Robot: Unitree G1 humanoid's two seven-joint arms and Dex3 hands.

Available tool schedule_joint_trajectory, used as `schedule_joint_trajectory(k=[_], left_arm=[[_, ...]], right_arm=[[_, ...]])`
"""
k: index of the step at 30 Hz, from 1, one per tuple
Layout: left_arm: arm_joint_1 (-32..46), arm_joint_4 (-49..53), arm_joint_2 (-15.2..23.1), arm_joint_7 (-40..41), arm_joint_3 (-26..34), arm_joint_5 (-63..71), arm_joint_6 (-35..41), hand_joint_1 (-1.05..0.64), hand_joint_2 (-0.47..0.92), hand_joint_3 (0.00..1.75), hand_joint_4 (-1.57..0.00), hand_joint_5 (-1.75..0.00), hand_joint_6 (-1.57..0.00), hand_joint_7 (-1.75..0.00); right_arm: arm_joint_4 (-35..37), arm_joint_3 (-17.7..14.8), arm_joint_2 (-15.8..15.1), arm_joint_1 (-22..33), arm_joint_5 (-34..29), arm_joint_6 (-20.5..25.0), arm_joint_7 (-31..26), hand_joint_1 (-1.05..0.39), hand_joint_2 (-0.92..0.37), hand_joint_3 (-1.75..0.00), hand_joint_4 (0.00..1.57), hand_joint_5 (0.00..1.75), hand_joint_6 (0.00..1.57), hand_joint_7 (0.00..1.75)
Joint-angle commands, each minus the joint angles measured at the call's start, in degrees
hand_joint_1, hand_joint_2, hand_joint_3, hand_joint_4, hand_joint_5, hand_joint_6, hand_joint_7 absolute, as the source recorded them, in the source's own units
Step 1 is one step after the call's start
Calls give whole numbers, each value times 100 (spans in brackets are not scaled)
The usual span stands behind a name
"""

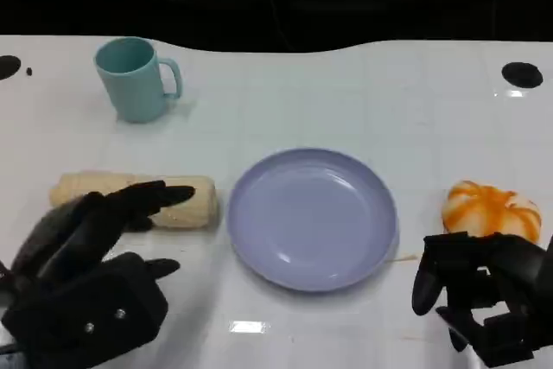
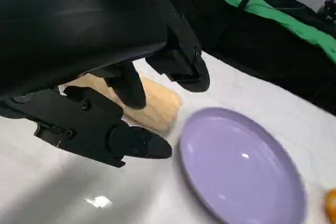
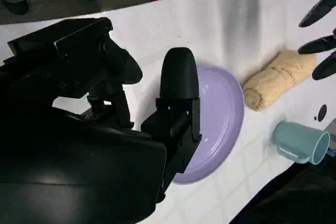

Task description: Grasp the towel on the left side of the plate with the left hand and place it into the plate.

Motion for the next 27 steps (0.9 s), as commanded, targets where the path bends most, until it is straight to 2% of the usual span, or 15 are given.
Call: schedule_joint_trajectory(k=[1, 7, 17, 27], left_arm=[[-478, 339, 499, -67, -262, 922, -68, -49, 92, 15, -35, -27, -33, 0], [-1217, 1077, 603, -160, -661, 1901, 192, -62, 92, 7, -31, -20, -26, 0], [-2393, 2746, 180, -63, -1348, 2429, 373, -63, 90, 1, -36, -13, -29, -1], [-2980, 3954, -242, 228, -1906, 2547, 206, -60, 91, 0, -42, -9, -32, -1]], right_arm=[[-15, 21, -18, -10, -30, 66, -56, 7, -65, -99, 68, 169, 67, 144], [-4, -11, -34, -40, -6, 55, -40, 7, -63, -102, 68, 168, 67, 144], [10, -23, -17, -49, 33, 78, -36, 7, -63, -103, 68, 169, 66, 144], [-89, 21, -17, -34, 7, 152, -77, 7, -62, -103, 68, 169, 67, 143]])
